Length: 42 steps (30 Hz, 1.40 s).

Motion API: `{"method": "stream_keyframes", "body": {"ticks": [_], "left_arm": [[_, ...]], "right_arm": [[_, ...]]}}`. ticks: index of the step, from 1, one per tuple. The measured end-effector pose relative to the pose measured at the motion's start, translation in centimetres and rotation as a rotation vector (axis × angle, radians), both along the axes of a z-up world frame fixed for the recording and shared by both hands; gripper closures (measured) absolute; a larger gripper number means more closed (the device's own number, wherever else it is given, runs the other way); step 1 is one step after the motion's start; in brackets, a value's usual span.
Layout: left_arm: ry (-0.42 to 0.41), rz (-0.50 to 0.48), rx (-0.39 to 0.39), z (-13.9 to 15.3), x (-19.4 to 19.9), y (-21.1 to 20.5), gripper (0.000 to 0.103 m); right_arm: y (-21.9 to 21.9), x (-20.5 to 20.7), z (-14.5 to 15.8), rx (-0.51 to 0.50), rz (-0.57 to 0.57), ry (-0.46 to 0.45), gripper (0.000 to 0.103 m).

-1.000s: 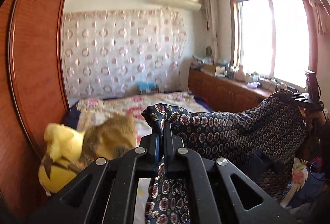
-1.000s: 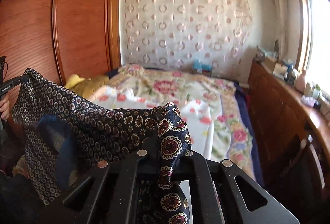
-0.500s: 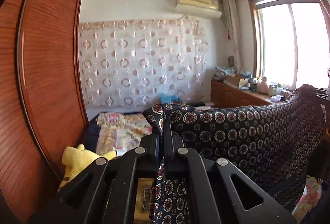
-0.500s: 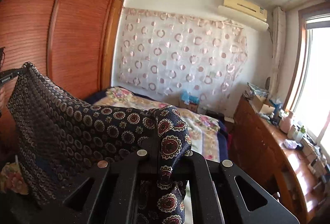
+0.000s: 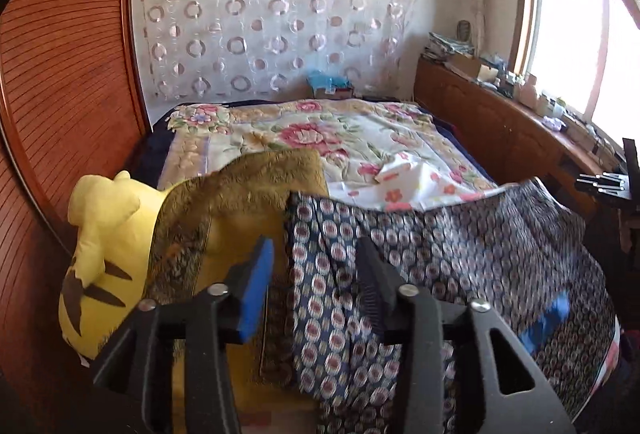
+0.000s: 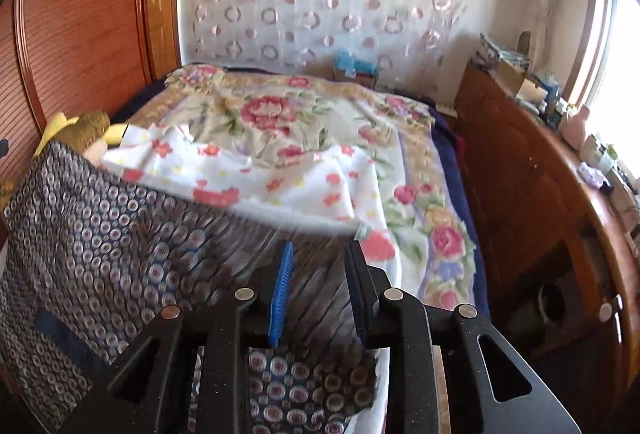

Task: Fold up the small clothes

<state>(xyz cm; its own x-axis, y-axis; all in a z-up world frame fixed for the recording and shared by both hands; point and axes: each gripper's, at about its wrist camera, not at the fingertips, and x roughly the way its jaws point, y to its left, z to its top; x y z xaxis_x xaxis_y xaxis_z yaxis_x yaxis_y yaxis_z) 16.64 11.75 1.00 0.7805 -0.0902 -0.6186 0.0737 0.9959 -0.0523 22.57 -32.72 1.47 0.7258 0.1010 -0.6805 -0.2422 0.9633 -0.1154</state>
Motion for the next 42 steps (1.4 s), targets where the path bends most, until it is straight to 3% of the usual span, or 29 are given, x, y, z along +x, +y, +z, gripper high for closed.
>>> {"method": "stream_keyframes", "body": {"ticks": [2,3,8,10,12,14,24,32,35,37,39,42], "left_arm": [[0.007,-0.021,0.0,-0.4,-1.2,-0.4,0.035],[0.006,-0.025,0.0,-0.4,-1.9,-0.6,0.033],[0.003,-0.047,0.006,-1.7,-4.8,-2.0,0.032],[0.009,-0.053,0.008,-2.6,-5.5,-2.3,0.032],[0.017,-0.055,0.011,-3.3,-5.8,-2.5,0.032],[0.029,-0.057,0.013,-3.9,-6.0,-2.6,0.032],[0.04,-0.031,0.024,-5.4,-6.0,-2.0,0.033],[0.029,-0.016,-0.004,-5.5,-5.3,-1.0,0.05],[0.033,0.023,0.0,-5.8,-4.5,-0.4,0.051],[0.042,0.049,-0.003,-6.2,-4.0,0.2,0.051],[0.052,0.065,-0.015,-6.6,-3.6,0.8,0.052],[0.057,0.072,-0.025,-6.9,-3.4,1.2,0.059]], "right_arm": [[-0.3,-0.1,-0.1,-0.003,-0.002,0.011,0.075],[-0.6,-0.8,-0.2,0.001,0.001,0.016,0.075],[-2.2,-3.1,1.3,0.017,0.002,0.018,0.075],[-3.8,-3.2,0.1,0.028,-0.003,0.024,0.075],[-4.3,-3.7,-0.4,0.024,-0.008,0.033,0.064],[-5.6,-3.8,-1.1,0.02,-0.024,0.048,0.064],[-8.5,-0.1,-3.5,0.022,-0.124,0.142,0.063],[-10.1,1.4,-4.3,0.047,-0.149,0.195,0.063],[-9.5,2.7,-5.6,0.063,-0.118,0.217,0.064],[-9.4,3.0,-5.7,0.052,-0.11,0.207,0.075],[-9.3,2.8,-5.4,0.051,-0.095,0.197,0.096],[-8.7,2.3,-4.6,0.066,-0.068,0.147,0.099]]}}
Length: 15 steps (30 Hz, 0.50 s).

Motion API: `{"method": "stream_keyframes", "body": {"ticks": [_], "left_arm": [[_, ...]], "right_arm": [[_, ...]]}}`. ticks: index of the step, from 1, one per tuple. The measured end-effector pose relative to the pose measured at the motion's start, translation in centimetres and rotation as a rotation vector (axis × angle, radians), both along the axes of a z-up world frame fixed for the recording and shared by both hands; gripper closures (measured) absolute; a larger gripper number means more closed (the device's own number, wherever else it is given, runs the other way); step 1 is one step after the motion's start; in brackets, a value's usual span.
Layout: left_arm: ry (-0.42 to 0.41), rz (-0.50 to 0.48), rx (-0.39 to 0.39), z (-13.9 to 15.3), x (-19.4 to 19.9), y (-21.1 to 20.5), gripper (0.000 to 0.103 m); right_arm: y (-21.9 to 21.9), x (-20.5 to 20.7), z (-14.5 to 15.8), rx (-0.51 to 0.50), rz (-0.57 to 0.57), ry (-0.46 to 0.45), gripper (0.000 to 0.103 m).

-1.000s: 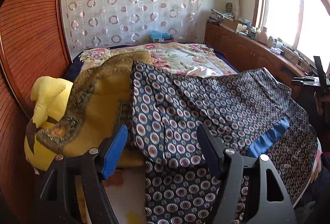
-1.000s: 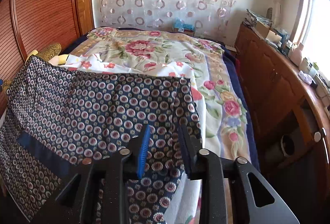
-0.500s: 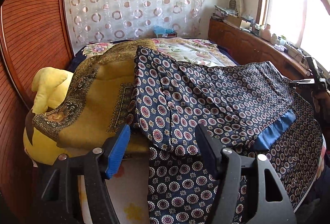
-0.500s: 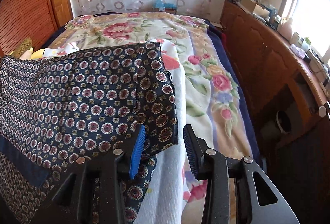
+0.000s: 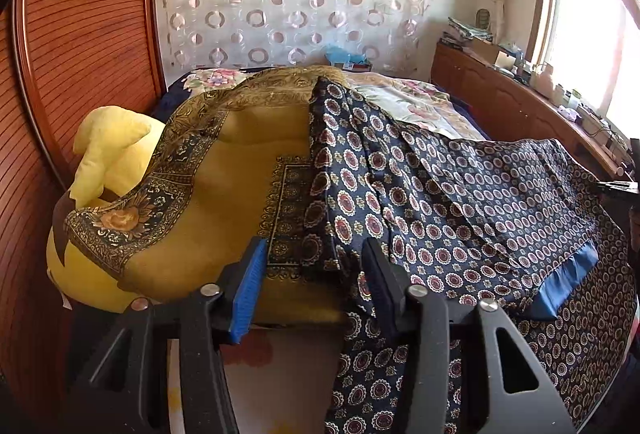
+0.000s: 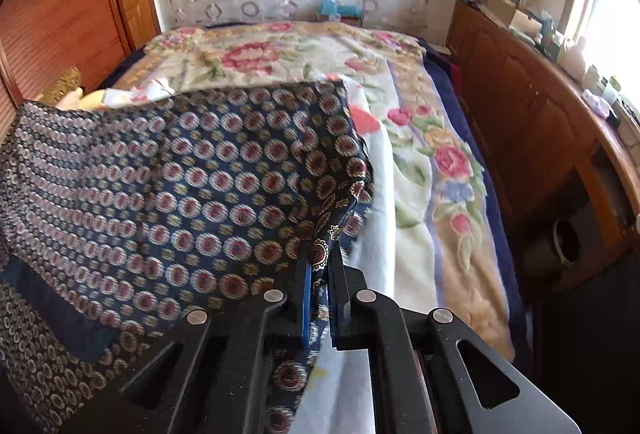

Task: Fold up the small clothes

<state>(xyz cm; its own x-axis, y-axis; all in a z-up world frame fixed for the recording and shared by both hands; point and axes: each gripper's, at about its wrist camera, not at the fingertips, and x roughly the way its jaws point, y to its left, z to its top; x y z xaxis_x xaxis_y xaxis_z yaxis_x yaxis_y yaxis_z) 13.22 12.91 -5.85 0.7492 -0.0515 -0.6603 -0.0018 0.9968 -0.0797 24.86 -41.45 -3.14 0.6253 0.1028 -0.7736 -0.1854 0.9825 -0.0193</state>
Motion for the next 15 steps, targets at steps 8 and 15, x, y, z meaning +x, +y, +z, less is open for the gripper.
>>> {"method": "stream_keyframes", "body": {"ticks": [8,15], "left_arm": [[0.003,-0.02,0.005,0.0,0.3,-0.6,0.085],[-0.011,-0.048,-0.051,1.3,-1.1,-1.3,0.101]], "right_arm": [[1.1,-2.9,5.0,0.107,0.07,-0.15,0.101],[1.5,-5.5,6.6,0.111,0.096,-0.212,0.102]]}}
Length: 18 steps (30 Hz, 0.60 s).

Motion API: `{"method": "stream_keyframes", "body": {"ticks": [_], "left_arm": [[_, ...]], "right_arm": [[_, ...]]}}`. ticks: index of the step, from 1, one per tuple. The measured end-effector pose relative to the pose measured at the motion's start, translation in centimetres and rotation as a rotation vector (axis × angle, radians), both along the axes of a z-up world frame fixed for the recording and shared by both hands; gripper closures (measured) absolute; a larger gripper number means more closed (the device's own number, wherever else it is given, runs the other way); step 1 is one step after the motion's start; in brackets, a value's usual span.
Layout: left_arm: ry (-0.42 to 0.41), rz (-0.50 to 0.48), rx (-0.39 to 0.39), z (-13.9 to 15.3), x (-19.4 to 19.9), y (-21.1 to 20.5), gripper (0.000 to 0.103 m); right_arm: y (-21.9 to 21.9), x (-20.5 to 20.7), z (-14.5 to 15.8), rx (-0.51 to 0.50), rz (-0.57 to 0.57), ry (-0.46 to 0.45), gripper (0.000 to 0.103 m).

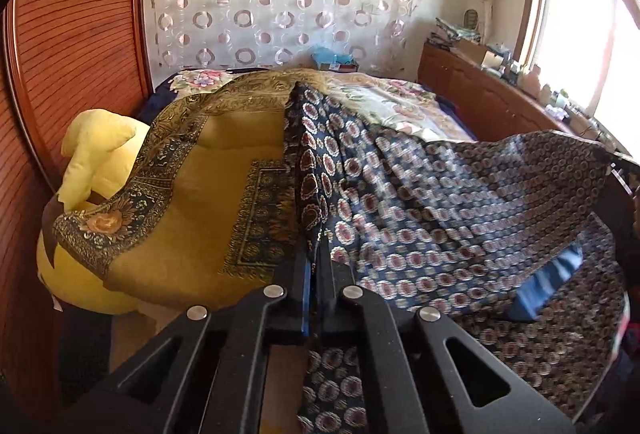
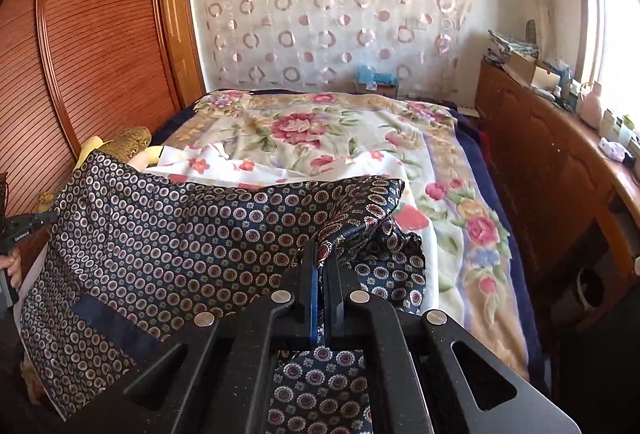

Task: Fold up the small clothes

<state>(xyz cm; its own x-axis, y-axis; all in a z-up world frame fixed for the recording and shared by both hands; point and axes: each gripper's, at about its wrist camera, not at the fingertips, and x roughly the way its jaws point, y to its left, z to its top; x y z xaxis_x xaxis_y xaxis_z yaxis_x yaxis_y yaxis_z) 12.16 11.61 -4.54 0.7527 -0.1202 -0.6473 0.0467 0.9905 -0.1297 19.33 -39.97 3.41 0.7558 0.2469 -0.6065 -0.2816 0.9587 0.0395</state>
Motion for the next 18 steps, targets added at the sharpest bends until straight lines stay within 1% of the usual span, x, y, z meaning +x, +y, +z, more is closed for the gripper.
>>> {"method": "stream_keyframes", "body": {"ticks": [1,3,7,9,11,13,18], "left_arm": [[-0.012,-0.015,-0.024,0.5,-0.7,-0.1,0.101],[-0.029,-0.034,-0.043,1.2,-2.2,-0.5,0.101],[-0.04,-0.063,-0.089,1.9,-5.1,-0.7,0.101],[-0.042,-0.073,-0.087,1.7,-6.7,-0.8,0.101],[-0.041,-0.084,-0.105,1.5,-8.1,-0.7,0.101],[-0.041,-0.091,-0.124,1.3,-9.5,-0.6,0.101],[-0.026,-0.074,-0.147,0.4,-11.8,-0.3,0.101]], "right_arm": [[-0.2,-0.4,0.1,0.0,0.001,-0.003,0.102],[-0.2,-0.6,-0.1,0.005,-0.009,-0.009,0.102],[-1.7,-2.4,-0.4,0.048,-0.02,-0.017,0.102],[-2.2,-3.2,-0.8,0.071,-0.017,-0.014,0.102],[-2.9,-4.0,-1.1,0.116,-0.002,0.001,0.102],[-3.7,-5.2,-1.5,0.136,0.003,0.004,0.102],[-4.8,-7.2,-1.9,0.114,-0.003,0.018,0.102]]}}
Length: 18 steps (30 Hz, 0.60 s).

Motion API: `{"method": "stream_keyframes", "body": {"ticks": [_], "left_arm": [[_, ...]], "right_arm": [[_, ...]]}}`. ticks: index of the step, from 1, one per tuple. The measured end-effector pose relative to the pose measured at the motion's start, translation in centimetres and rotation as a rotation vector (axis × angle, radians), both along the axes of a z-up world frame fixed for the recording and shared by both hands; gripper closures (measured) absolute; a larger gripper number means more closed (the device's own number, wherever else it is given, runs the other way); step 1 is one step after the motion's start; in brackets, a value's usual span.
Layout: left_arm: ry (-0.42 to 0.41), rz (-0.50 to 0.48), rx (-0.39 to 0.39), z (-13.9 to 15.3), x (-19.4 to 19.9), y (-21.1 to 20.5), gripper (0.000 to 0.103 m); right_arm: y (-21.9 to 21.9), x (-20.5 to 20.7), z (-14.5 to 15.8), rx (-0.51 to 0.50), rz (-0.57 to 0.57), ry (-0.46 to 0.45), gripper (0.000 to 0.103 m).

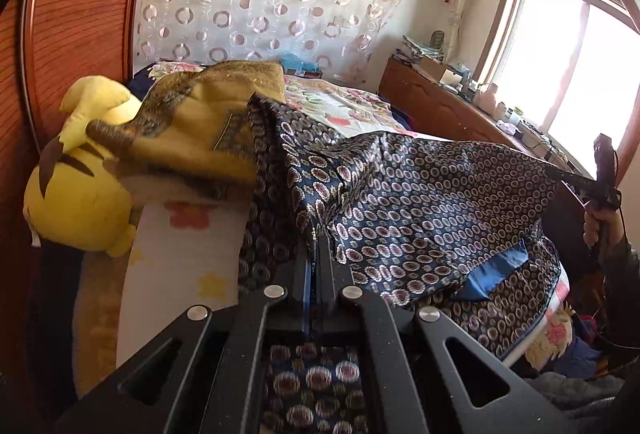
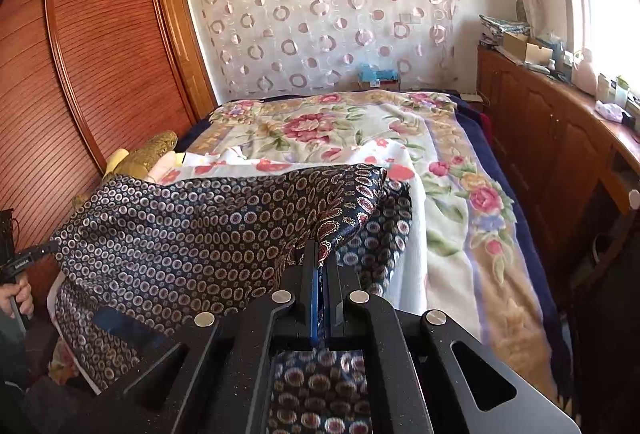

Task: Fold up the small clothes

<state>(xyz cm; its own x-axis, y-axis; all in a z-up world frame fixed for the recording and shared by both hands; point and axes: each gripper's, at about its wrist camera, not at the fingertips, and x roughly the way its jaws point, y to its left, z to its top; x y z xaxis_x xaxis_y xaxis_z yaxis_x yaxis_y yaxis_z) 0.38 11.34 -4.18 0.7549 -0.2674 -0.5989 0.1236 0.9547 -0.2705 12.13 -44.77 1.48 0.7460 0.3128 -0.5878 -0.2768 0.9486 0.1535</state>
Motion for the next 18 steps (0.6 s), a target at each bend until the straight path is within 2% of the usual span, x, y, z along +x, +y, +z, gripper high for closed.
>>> {"method": "stream_keyframes", "body": {"ticks": [6,11,16,18], "left_arm": [[0.013,0.055,-0.061,-0.9,-2.3,2.0,0.101],[0.044,0.07,-0.009,-1.9,-2.7,1.7,0.101],[0.026,0.062,0.053,-1.8,-2.4,0.8,0.101],[0.01,0.063,0.089,-1.5,-2.5,0.5,0.091]], "right_arm": [[-1.6,-3.1,-0.1,0.033,-0.016,0.012,0.102],[-2.6,-5.4,-0.6,0.051,-0.036,0.025,0.102],[-2.1,-5.4,-3.8,-0.026,-0.061,0.1,0.102],[-1.8,-5.0,-5.0,-0.034,-0.06,0.128,0.102]]}}
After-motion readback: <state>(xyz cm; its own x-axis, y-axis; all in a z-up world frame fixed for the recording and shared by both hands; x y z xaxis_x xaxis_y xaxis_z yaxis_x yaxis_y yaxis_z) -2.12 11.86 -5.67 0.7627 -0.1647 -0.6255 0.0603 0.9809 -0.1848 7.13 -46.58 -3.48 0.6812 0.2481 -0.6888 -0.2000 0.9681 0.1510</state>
